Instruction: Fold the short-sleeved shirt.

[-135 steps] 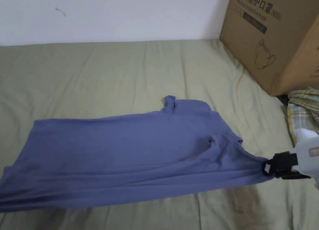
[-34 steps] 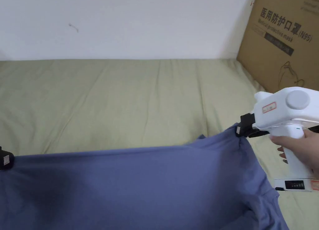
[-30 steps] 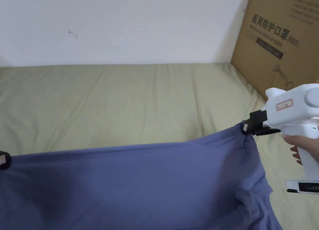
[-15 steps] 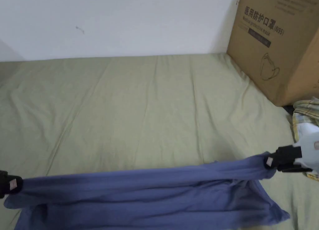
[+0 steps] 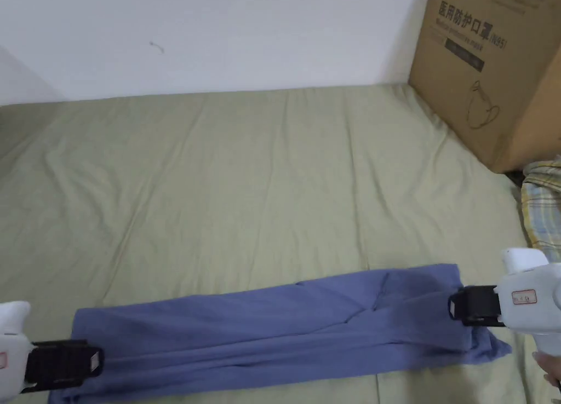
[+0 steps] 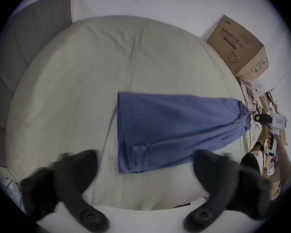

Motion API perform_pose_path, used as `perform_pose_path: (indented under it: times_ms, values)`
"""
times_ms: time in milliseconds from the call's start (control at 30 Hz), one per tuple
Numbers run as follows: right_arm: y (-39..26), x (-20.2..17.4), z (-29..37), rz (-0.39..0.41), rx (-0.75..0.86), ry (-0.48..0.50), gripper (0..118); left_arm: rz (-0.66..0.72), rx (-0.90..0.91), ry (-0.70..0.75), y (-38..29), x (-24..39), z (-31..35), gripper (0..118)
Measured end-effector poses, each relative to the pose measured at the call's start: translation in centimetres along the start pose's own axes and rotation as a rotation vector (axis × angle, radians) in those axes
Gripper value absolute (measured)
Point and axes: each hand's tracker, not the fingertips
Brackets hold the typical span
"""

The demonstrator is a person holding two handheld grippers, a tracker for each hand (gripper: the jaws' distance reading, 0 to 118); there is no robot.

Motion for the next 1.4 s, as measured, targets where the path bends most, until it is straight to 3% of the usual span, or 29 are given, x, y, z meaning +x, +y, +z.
perform_pose_path:
  times_ms: [33,200,433,467,500,533,567,600,833,1000,1067,1167,1267,1333,1367,1400]
  values:
    - [0.3,-1.1,1.0,0.010,0.042,-0.018,91,-0.002,0.060,0.006,0.4,0.7,0.9,118]
    - [1.8,-6.7,4.3,0.013,0.202,-0.021,91,-0.008,0.269,0.096,2.1,6.0,4.4,118]
    - [2.1,-12.7,2.3,0.104,0.209,-0.026,91,-0.081,0.341,0.183,2.4,12.7,3.0,113]
    - [2.1,-13.2,2.0,0.100,0.205,-0.026,90,-0.085,0.338,0.185,2.3,13.4,2.5,103]
    - [2.1,-13.7,1.8,0.097,0.198,-0.031,71,-0.086,0.333,0.172,2.1,13.6,1.7,69]
    - [1.8,-14.3,1.6,0.096,0.199,-0.031,30,-0.085,0.322,0.145,2.0,14.0,1.2,28]
    - [1.7,-14.7,1.4,0.097,0.200,-0.034,0,-0.075,0.304,0.125,1.8,14.3,0.4,0]
    - [1.1,-15.1,0.8,0.119,0.157,-0.078,0,-0.049,0.282,0.148,1.5,14.8,-0.3,0]
    - [0.3,-16.6,-0.7,0.123,0.164,-0.054,0,-0.018,0.261,0.147,-0.3,14.5,-2.2,0]
    - [0.8,-17.4,-1.6,0.124,0.157,-0.079,0,0.103,0.175,0.084,1.0,7.9,-1.8,0]
    - [1.4,-18.1,-1.5,0.122,0.143,-0.059,0,0.215,0.136,-0.037,1.6,3.3,-1.8,0]
    - [1.0,-18.6,-2.8,0.145,0.126,-0.042,0,0.430,0.108,-0.349,1.8,-4.0,-2.4,1]
    - [1.3,-19.1,-3.3,0.156,0.114,-0.021,0,0.458,0.085,-0.539,1.2,-9.4,-3.8,1]
    - [1.5,-19.2,-3.4,0.164,0.106,-0.018,0,0.465,0.064,-0.569,0.8,-11.3,-4.5,11]
    - [1.5,-19.1,-3.8,0.167,0.100,-0.016,0,0.491,0.057,-0.570,0.6,-12.2,-5.2,22]
    - [1.5,-19.1,-4.1,0.168,0.094,-0.017,0,0.510,0.056,-0.579,0.4,-13.1,-5.9,52]
